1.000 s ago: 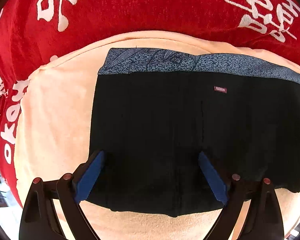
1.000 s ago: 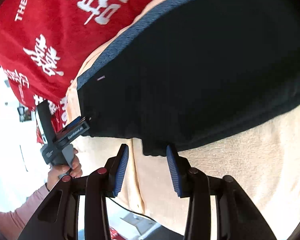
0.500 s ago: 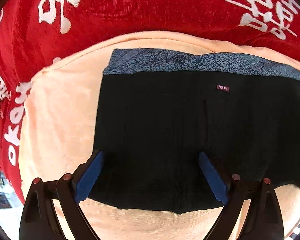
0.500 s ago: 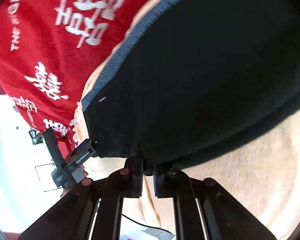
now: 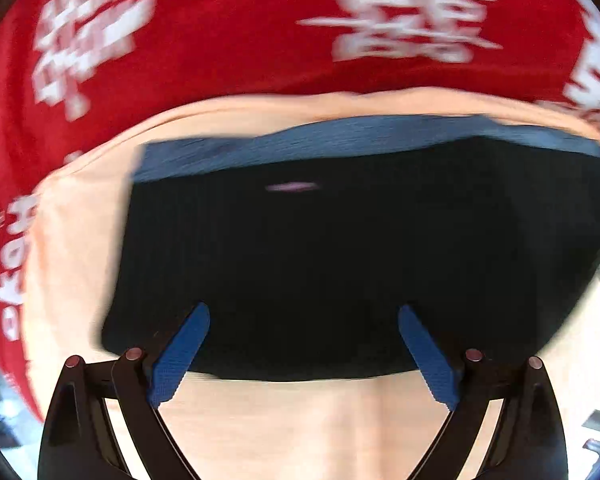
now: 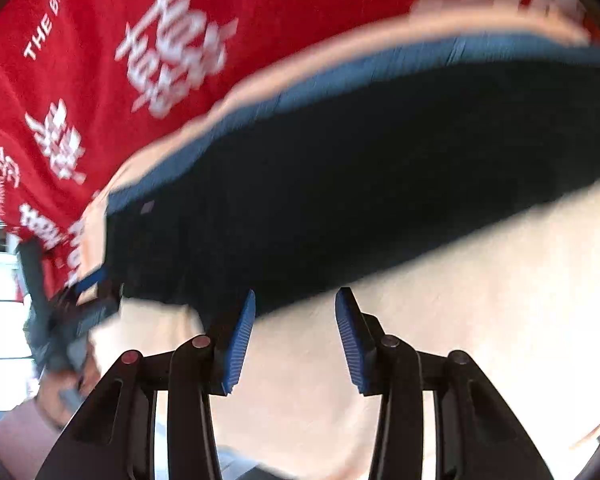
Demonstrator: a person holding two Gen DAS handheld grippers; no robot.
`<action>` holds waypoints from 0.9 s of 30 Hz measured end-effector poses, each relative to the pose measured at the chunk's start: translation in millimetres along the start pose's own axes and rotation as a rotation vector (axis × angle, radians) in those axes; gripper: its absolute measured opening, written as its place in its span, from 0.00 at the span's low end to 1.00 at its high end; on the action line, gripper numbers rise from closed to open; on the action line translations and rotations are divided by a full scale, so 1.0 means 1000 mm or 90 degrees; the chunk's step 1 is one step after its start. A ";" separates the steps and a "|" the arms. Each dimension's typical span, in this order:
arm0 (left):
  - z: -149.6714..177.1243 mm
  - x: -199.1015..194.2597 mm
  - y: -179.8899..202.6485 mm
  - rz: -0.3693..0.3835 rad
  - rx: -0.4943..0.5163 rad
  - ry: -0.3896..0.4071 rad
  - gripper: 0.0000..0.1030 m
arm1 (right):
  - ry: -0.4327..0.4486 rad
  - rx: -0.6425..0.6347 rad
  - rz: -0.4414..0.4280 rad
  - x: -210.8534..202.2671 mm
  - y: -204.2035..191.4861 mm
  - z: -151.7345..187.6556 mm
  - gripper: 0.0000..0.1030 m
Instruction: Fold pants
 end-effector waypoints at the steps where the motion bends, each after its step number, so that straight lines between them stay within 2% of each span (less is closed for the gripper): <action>1: -0.005 0.001 0.022 0.023 0.009 0.004 0.94 | 0.006 -0.010 0.012 0.000 0.003 -0.009 0.43; 3: -0.011 0.009 0.050 0.024 0.028 0.004 0.94 | 0.007 -0.034 0.046 0.009 0.011 -0.020 0.37; 4: -0.014 0.017 0.064 0.005 0.042 0.002 0.94 | 0.004 -0.041 0.068 0.015 0.017 -0.024 0.34; 5: -0.014 0.027 0.069 -0.018 0.047 -0.005 0.94 | 0.001 -0.044 0.103 0.022 0.028 -0.030 0.17; 6: -0.013 0.035 0.068 -0.029 0.036 -0.021 0.94 | 0.004 -0.041 0.114 0.023 0.034 -0.033 0.05; 7: -0.013 0.038 0.060 -0.005 0.003 -0.028 0.94 | 0.018 -0.013 0.122 0.018 0.048 -0.040 0.00; 8: -0.013 0.038 0.051 0.004 -0.025 -0.035 0.94 | 0.025 0.011 0.130 0.012 0.055 -0.045 0.00; 10: -0.019 0.033 0.040 -0.045 -0.021 -0.035 0.94 | 0.058 0.058 0.134 -0.008 0.067 -0.060 0.05; 11: -0.026 0.029 0.037 -0.047 -0.020 -0.025 0.94 | 0.069 0.055 0.114 -0.014 0.065 -0.067 0.05; 12: -0.035 0.026 0.036 -0.034 -0.025 -0.016 0.94 | 0.068 0.038 0.083 -0.015 0.057 -0.077 0.05; 16: -0.082 0.020 0.043 -0.008 -0.044 0.025 0.94 | 0.041 -0.043 0.064 0.011 0.020 -0.107 0.05; 18: -0.104 0.034 0.048 -0.013 -0.060 0.017 0.94 | 0.027 -0.073 0.069 0.027 0.008 -0.115 0.05; 21: -0.130 0.066 0.060 -0.051 -0.072 -0.014 0.94 | 0.005 -0.089 0.080 0.054 0.007 -0.127 0.05; 25: -0.138 0.085 0.045 -0.082 -0.074 -0.002 0.94 | 0.041 -0.082 0.074 0.061 0.015 -0.144 0.04; 27: -0.142 0.088 0.033 -0.108 -0.081 -0.016 0.94 | 0.068 -0.082 0.133 0.059 0.021 -0.157 0.05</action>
Point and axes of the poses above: each gripper's, at about its wrist camera, not at the fingertips, and x roughly the way its jaws point, y to its right, z to its underside, the point moved 2 cm from there along x, roughly the way its jaws point, and after that the axes turned 7 degrees about x, right-handed, at the moved point
